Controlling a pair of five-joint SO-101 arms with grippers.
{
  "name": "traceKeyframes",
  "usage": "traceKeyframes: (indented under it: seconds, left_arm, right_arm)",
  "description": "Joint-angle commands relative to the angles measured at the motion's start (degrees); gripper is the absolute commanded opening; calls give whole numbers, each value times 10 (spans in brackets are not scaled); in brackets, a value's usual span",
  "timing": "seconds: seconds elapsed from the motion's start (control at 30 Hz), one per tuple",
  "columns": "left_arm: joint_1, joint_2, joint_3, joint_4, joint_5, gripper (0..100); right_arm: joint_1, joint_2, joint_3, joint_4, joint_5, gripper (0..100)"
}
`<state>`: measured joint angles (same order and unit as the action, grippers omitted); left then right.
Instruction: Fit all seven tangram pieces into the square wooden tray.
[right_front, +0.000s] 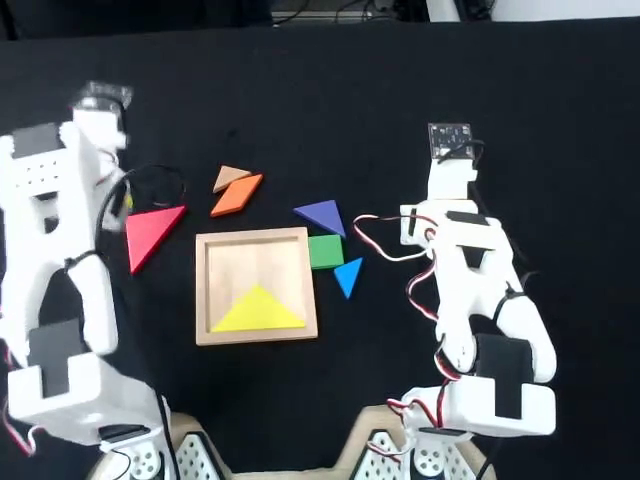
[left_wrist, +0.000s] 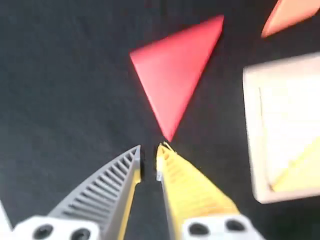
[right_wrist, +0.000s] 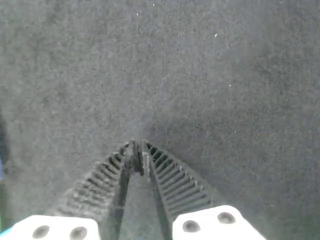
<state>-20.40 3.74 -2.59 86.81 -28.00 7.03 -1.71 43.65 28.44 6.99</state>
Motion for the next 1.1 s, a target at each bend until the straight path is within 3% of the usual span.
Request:
traceKeyframes:
  seconds: [0.0,0.2,0.47,0.7,1.07]
  left_arm:
    - [19,-18,-23,-58,-37,130]
    - [12,85,-22,-125,-40,262]
    - [-4,219,-100,-124,-156,264]
    - [-34,273,-175,-121,-180,264]
    - [-12,308,-182,-88,-205,268]
  right_arm:
    - [-8,-3,-27,-8,6,15]
    - [-8,-3,-27,-10,6,15]
    - [-8,-3,-27,-11,6,15]
    - [-18,-3,-26,-11,11,15]
    - [-25,-3,-25,-10,44,12]
